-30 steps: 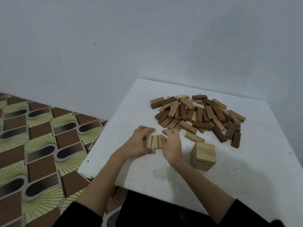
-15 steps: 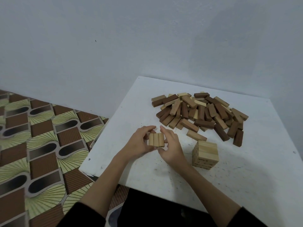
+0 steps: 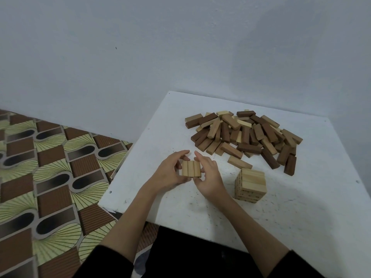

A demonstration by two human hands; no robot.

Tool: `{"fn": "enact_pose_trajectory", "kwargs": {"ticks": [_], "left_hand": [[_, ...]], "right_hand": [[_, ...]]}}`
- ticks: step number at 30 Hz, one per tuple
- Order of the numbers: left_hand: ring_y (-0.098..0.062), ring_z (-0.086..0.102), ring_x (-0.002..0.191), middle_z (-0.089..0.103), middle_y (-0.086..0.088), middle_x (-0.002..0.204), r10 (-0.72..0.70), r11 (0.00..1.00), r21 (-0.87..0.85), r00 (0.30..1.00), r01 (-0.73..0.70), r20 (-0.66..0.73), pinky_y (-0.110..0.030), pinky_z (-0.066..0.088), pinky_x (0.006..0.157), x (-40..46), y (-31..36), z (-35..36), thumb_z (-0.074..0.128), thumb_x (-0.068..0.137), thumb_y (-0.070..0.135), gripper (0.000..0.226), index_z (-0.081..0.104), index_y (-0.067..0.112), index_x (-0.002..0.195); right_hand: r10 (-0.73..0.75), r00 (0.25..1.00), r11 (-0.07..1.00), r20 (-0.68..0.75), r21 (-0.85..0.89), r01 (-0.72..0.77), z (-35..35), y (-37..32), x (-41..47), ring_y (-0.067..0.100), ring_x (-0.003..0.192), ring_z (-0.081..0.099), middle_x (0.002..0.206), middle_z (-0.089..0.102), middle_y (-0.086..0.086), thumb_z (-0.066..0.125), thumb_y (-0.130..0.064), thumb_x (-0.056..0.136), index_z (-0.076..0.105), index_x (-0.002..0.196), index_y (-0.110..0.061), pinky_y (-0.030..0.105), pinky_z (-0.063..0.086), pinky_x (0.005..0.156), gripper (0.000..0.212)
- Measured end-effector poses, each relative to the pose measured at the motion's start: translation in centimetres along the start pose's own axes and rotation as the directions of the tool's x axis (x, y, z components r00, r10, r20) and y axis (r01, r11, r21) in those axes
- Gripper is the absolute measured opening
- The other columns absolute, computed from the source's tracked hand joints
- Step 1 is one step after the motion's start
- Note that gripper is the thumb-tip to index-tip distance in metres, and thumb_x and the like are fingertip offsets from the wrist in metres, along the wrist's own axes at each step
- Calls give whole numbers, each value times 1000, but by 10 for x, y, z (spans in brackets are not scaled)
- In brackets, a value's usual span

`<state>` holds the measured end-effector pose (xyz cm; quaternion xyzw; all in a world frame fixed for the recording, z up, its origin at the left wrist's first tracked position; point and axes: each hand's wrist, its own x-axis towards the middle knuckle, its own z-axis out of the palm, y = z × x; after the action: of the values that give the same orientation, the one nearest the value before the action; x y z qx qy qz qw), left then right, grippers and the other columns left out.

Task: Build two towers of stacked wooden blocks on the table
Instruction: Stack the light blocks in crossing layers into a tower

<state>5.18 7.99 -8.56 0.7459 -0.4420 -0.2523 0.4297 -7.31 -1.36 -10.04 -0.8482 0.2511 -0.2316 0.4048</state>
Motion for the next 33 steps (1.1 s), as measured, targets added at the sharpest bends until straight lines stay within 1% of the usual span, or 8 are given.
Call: {"fn": "enact_pose_trajectory", "kwargs": {"ticks": [6, 12, 18, 21, 24, 27, 31, 33], "left_hand": [[8, 45, 73, 53, 17, 103, 0, 1000, -17, 1000, 0, 1, -7, 39, 66, -2, 2, 0, 81, 68, 3, 73, 48, 24, 130], [2, 46, 73, 50, 20, 96, -15, 1000, -9, 1000, 15, -11, -6, 40, 65, -3, 6, -2, 81, 69, 3, 73, 48, 26, 129], [-3, 46, 75, 54, 18, 98, -40, 998, -49, 999, 39, -19, -7, 41, 66, -4, 6, -2, 82, 67, 2, 72, 50, 25, 127], [-7, 46, 76, 59, 11, 103, -46, 995, -89, 999, 45, -11, -11, 43, 66, -4, 7, -3, 82, 65, 0, 74, 51, 20, 129], [-5, 49, 77, 61, 11, 103, -37, 996, -86, 999, 33, -35, -14, 45, 68, -4, 15, -9, 85, 62, 3, 77, 50, 24, 127], [-1, 51, 89, 61, 17, 104, 19, 998, -59, 997, -24, -76, -17, 44, 80, -3, 29, -22, 86, 62, 6, 78, 48, 32, 126], [7, 48, 103, 60, 20, 108, 106, 994, -21, 990, -109, -95, -6, 36, 88, -2, 61, -31, 84, 64, 6, 79, 47, 33, 129], [4, 51, 104, 62, 14, 109, 156, 987, -39, 985, -159, -78, -10, 38, 91, 0, 80, -27, 84, 64, 5, 79, 48, 31, 130]], "right_hand": [[17, 1000, 1000, 18, 12, -17, -2, -2, -1, 14, 103, 39, 122, 51, 3, 59, 7, 77, 37, 141, -15, 30, 41, 89, 71], [66, 993, 998, 103, 10, -67, -8, -7, 0, 12, 99, 36, 120, 45, -6, 60, 5, 79, 30, 145, -19, 24, 36, 86, 76], [138, 975, 990, 176, -58, -130, -10, -13, 6, 15, 108, 34, 125, 43, -1, 58, 5, 81, 25, 147, -20, 33, 38, 96, 77], [160, 969, 984, 188, -113, -141, -10, -22, 8, 18, 117, 32, 130, 41, 2, 53, 7, 82, 21, 148, -19, 28, 34, 97, 78], [125, 978, 984, 165, -147, -101, -13, -36, 10, 21, 121, 29, 134, 38, 5, 48, 9, 82, 19, 148, -16, 22, 27, 94, 77], [42, 988, 989, 149, -149, -20, -25, -52, 13, 21, 122, 28, 134, 37, 7, 47, 8, 83, 19, 148, -15, 21, 25, 93, 74], [-26, 990, 993, 139, -114, 42, -61, -71, 18, 18, 123, 32, 130, 40, 5, 58, 3, 84, 22, 148, -19, 27, 30, 101, 77], [-52, 990, 994, 130, -87, 64, -85, -73, 16, 15, 114, 38, 124, 44, 1, 62, 1, 81, 27, 146, -20, 32, 38, 98, 77]]}}
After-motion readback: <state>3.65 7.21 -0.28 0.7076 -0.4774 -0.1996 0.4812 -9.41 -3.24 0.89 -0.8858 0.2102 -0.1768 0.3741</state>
